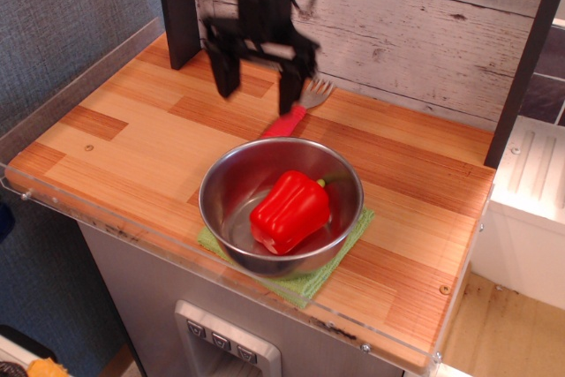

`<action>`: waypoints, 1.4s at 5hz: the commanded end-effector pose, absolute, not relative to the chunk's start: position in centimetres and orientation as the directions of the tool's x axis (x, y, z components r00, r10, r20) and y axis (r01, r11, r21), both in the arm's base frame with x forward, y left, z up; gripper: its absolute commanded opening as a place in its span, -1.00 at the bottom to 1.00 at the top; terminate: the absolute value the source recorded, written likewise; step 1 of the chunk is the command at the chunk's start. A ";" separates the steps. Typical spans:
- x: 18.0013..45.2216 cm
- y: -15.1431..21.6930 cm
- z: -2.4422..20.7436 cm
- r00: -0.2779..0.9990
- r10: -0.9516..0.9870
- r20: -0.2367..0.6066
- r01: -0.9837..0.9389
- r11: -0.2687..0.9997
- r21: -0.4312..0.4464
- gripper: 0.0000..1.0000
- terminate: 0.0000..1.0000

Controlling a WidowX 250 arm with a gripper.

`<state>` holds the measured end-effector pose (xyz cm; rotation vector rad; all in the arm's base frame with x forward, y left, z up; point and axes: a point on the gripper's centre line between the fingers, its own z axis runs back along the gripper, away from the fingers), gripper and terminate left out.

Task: Place the red fork at the front left corner of the table

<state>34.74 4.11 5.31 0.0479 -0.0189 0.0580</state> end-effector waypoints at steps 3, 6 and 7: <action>37.2 3.7 1.9 0.990 0.111 0.088 -0.115 0.992 0.043 -1.00 -1.00; 36.1 4.2 6.7 0.985 0.078 0.151 -0.074 0.997 -0.031 -1.00 -1.00; 33.5 6.2 10.8 0.977 0.015 0.214 -0.008 0.999 -0.034 -1.00 -1.00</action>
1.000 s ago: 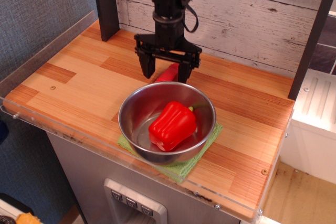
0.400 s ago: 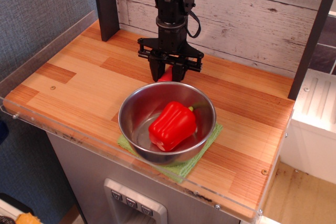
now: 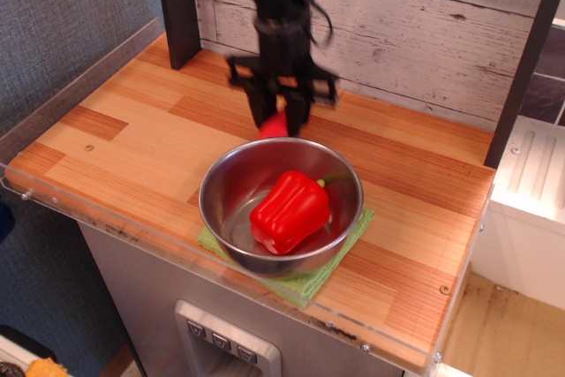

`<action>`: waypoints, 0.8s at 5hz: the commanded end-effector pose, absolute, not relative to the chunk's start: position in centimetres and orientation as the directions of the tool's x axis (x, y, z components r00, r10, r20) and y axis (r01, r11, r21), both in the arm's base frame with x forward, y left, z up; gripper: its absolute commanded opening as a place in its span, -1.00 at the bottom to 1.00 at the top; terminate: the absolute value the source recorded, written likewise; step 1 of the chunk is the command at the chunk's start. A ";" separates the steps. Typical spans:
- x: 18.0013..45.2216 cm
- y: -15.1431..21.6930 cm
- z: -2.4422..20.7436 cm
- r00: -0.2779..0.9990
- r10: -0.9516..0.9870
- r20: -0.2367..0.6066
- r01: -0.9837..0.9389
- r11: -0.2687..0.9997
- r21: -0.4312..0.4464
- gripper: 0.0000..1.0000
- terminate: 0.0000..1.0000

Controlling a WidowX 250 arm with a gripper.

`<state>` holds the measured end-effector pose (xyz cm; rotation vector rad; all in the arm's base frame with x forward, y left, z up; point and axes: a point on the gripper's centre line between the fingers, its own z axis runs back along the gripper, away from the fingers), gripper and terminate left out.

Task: Place the red fork at the front left corner of the table

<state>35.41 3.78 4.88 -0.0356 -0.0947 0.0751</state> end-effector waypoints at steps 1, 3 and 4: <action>30.4 9.8 12.6 0.978 -0.075 0.197 0.073 0.997 0.015 -1.00 -1.00; 24.8 16.8 8.9 0.996 -0.005 0.087 -0.002 0.996 0.087 -1.00 -1.00; 24.2 18.3 7.0 0.994 0.079 0.072 -0.085 0.992 0.094 -1.00 -1.00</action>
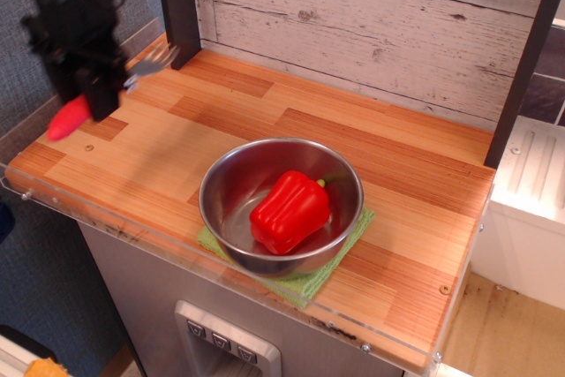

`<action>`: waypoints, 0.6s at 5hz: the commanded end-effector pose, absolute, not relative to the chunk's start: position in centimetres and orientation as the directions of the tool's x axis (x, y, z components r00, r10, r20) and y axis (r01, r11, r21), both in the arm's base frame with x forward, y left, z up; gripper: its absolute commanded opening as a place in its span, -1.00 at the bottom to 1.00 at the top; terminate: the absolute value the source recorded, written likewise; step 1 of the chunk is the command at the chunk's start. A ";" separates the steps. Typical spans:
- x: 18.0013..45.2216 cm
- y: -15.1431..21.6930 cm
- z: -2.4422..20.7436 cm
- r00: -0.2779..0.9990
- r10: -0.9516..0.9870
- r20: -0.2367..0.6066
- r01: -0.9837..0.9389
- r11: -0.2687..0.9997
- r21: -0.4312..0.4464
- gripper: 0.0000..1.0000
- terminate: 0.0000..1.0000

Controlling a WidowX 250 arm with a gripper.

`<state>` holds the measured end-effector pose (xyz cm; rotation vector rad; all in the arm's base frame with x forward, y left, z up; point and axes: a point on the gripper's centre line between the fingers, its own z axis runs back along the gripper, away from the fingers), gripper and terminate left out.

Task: Place the red fork at the front left corner of the table

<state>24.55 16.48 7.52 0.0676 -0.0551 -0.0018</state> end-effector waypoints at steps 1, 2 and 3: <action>24.7 19.1 6.2 0.991 0.118 0.069 -0.125 0.986 0.107 -1.00 -1.00; 26.5 19.9 5.1 0.990 0.123 0.061 -0.130 0.985 0.112 -1.00 -1.00; 27.7 20.0 4.2 0.993 0.109 0.052 -0.115 0.985 0.128 -1.00 -1.00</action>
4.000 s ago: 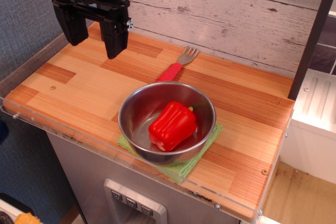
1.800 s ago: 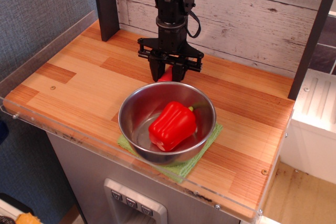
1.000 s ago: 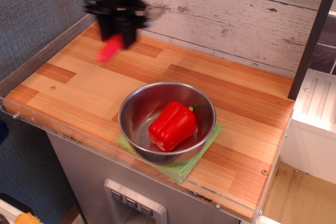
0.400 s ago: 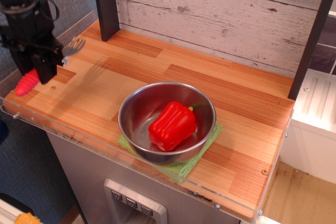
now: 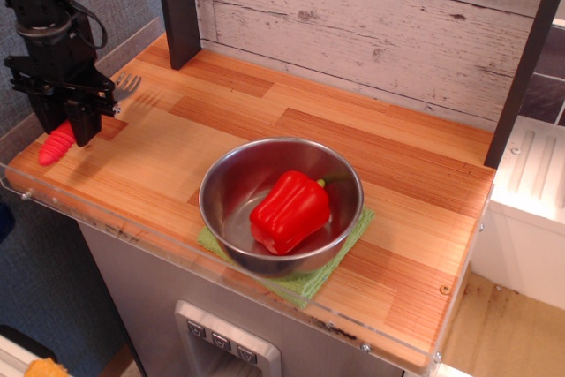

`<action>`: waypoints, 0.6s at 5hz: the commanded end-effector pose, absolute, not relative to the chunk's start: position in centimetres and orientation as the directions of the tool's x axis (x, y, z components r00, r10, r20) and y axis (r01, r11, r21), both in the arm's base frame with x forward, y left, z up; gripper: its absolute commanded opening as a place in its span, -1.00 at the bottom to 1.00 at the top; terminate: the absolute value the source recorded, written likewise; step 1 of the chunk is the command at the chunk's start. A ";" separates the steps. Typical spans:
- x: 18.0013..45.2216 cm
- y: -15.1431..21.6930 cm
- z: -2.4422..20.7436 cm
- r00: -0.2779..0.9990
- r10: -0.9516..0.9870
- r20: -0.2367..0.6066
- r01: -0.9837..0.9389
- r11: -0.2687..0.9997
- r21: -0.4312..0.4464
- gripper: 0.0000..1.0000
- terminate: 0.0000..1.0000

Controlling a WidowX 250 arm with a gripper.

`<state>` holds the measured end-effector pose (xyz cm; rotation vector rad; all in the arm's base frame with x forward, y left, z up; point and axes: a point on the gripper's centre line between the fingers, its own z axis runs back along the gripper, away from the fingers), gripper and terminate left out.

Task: Place the red fork at the front left corner of the table

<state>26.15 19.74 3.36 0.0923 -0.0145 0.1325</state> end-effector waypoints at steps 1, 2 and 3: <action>27.9 20.0 2.9 0.994 0.104 0.029 -0.107 0.987 0.123 -1.00 -1.00; 27.5 19.8 2.3 0.995 0.100 0.001 -0.100 0.987 0.127 -1.00 -1.00; 27.2 20.2 3.0 0.994 0.105 0.011 -0.105 0.986 0.127 1.00 -1.00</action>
